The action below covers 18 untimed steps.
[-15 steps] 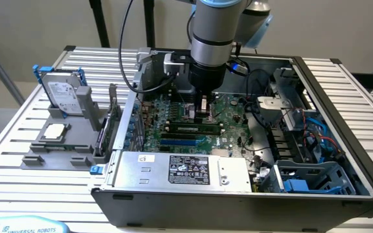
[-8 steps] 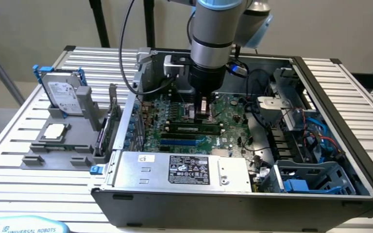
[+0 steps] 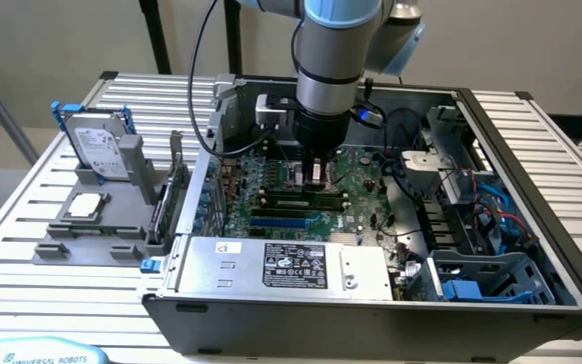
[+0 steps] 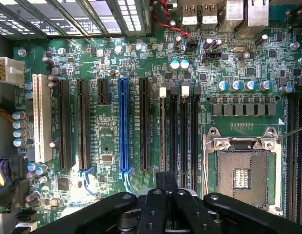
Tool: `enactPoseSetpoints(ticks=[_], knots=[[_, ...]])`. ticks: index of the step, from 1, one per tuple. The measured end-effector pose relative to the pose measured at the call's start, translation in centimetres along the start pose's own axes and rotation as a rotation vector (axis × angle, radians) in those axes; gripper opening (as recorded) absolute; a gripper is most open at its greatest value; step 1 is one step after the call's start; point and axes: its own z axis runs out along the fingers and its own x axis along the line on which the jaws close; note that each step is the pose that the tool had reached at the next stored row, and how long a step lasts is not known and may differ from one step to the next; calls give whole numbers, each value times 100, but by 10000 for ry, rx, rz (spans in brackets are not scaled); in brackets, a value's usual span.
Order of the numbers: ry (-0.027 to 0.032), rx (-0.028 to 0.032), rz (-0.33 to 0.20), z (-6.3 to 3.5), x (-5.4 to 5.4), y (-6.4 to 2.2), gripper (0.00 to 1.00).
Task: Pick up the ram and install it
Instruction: 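Press down the ram until it locks into place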
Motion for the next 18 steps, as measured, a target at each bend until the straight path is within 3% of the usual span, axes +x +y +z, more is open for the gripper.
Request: enactPoseSetpoints(ticks=[3,5,9,18], knots=[[2,-1,0,12,1,1,11],[-30,0,2,-45,-2,1,11],[-17,-11,0,-209,6,5,11],[-20,-12,-1,-218,7,5,11]])
